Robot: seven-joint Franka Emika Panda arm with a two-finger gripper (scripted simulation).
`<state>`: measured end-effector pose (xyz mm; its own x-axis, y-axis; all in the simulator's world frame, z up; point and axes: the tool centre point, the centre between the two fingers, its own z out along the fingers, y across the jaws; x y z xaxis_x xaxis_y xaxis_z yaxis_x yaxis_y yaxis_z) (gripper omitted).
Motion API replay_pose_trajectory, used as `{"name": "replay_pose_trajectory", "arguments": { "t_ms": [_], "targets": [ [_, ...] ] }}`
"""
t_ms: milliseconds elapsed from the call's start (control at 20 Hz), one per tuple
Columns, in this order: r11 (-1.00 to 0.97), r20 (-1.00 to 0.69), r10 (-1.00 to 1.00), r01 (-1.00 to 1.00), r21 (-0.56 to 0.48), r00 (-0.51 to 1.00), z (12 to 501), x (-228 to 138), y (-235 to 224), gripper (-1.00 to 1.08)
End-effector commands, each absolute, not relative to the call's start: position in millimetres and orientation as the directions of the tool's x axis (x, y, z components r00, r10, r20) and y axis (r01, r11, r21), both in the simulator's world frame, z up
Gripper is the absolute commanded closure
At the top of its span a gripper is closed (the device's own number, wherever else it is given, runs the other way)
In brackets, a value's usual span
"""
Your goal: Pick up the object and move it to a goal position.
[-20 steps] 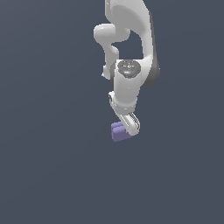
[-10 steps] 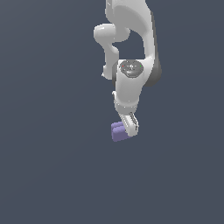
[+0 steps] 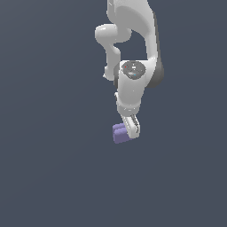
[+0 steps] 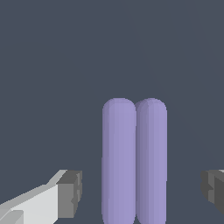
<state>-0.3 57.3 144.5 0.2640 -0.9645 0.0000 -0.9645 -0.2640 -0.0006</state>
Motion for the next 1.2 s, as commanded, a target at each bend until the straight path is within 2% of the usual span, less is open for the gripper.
{"name": "replay_pose_trajectory", "arguments": {
  "t_ms": [0, 400, 650, 700, 1150],
  "targets": [
    [-0.263, 0.000, -0.965, -0.965, 0.000, 0.263, 139.7, -0.6, 57.1, -0.92],
    [-0.260, 0.000, -0.966, -0.966, 0.000, 0.260, 102.8, -1.8, 56.7, -0.92],
    [-0.260, 0.000, -0.966, -0.966, 0.000, 0.260, 95.7, -0.6, 57.1, -0.92],
    [-0.260, 0.000, -0.966, -0.966, 0.000, 0.260, 95.7, -0.6, 57.1, 1.08],
    [-0.260, 0.000, -0.966, -0.966, 0.000, 0.260, 95.7, -0.6, 57.1, 1.08]
  ]
}}
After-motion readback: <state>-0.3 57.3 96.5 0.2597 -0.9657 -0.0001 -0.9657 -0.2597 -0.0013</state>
